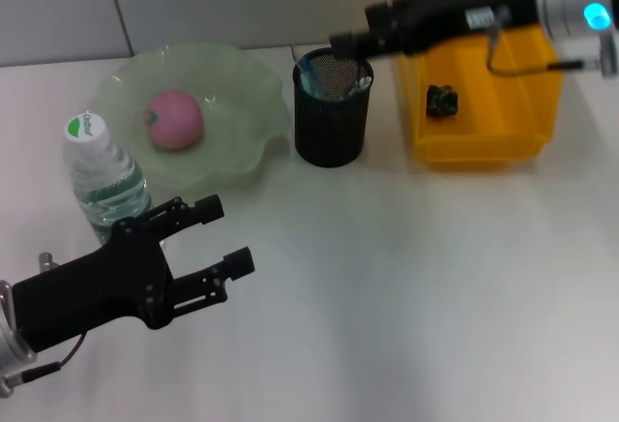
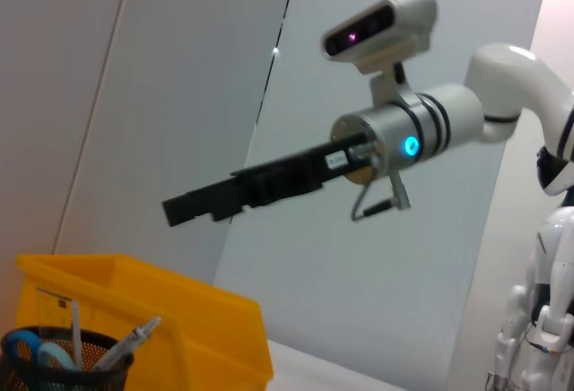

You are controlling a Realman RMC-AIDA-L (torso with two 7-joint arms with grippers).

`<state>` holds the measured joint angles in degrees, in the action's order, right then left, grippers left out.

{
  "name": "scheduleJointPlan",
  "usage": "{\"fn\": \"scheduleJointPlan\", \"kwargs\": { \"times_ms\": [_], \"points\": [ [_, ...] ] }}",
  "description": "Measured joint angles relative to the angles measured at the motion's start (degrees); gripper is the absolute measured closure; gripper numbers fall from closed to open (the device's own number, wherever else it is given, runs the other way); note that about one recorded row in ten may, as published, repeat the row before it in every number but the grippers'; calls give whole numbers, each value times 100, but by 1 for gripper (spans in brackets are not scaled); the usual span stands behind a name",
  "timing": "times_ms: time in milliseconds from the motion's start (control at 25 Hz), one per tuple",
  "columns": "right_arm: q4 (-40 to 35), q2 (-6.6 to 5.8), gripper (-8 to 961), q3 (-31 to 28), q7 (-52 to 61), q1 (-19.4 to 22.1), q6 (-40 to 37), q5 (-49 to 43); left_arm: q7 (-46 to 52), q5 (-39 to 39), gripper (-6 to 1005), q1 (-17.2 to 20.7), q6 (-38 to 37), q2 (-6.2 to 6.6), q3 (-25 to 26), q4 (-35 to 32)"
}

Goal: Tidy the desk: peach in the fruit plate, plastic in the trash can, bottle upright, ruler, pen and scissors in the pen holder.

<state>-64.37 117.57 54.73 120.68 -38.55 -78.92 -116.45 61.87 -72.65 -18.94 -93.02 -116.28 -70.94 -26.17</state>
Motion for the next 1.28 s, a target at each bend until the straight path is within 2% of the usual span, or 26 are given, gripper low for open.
{"fn": "scheduleJointPlan", "kwargs": {
  "times_ms": [200,480,840,1280],
  "points": [
    [547,35,139,-18,-1297,657,-290,834,97,-248,209,-63,51,7,39,-10],
    [1633,6,138,-80,-3063,1239,-1172,1629,218,-637,209,-132,75,65,58,-60],
    [3011,-3,138,-180,-4688,1338,-1356,1683,504,-1125,208,-297,134,194,99,-63],
    [3501,20,139,-182,-5396,1444,-1242,1636,500,-1341,208,-435,296,202,108,-64]
  ]
}}
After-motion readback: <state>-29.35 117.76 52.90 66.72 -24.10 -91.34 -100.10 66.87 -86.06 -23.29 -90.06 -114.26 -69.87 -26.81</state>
